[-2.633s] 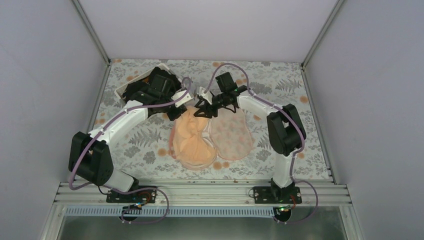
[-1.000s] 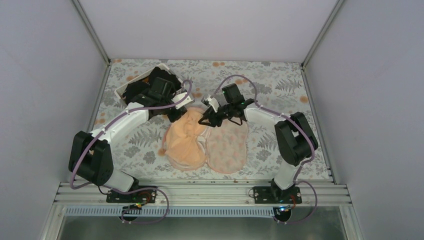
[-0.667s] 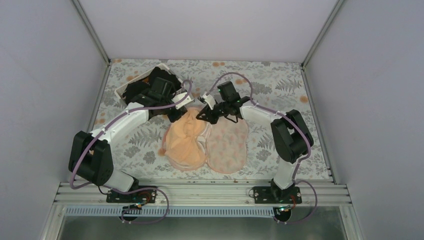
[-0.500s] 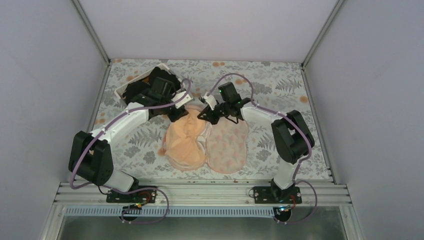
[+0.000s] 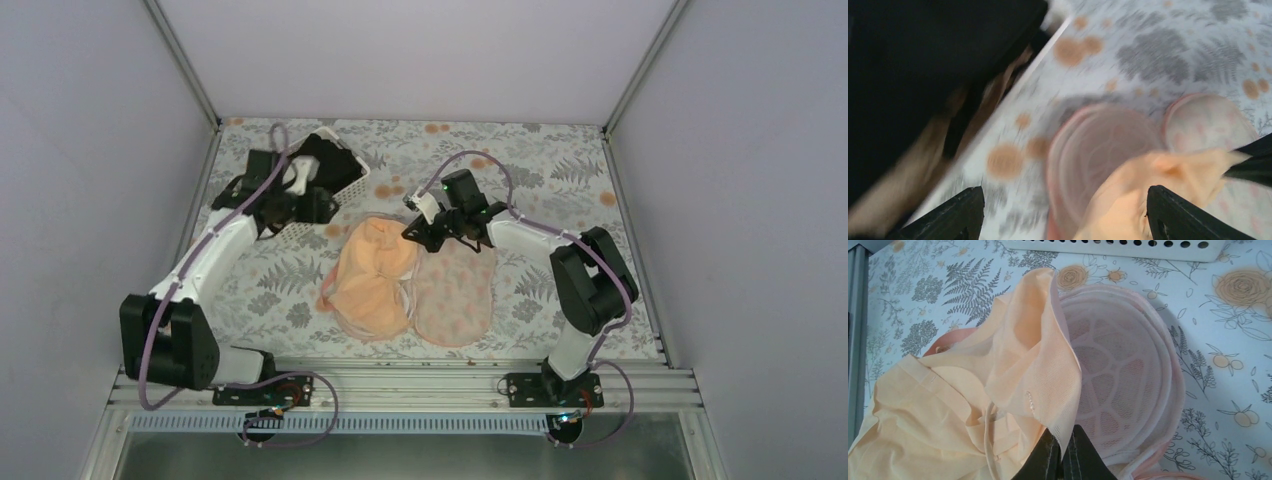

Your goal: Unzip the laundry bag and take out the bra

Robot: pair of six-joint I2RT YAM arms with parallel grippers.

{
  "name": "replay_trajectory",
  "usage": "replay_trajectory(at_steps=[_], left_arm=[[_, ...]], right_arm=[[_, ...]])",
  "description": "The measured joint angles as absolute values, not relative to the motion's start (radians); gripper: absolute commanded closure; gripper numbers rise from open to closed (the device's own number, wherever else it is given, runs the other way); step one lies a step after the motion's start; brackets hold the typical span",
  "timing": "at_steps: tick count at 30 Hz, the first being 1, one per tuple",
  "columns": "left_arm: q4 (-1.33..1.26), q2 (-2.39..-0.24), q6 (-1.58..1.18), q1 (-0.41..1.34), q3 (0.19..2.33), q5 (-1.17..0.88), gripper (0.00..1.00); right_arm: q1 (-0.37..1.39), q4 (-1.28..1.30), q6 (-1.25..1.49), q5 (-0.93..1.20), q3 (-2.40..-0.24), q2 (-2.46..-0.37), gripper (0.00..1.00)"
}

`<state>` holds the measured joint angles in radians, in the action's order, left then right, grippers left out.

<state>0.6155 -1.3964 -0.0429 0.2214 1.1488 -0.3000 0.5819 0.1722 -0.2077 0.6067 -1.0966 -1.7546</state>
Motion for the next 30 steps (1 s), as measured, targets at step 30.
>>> replay_trajectory(at_steps=[30], left_arm=[[0.710, -1.140, -0.582, 0.227, 0.525, -0.670, 0.54]], right_arm=[[0.582, 0.203, -0.209, 0.567, -1.114, -1.753, 0.96]])
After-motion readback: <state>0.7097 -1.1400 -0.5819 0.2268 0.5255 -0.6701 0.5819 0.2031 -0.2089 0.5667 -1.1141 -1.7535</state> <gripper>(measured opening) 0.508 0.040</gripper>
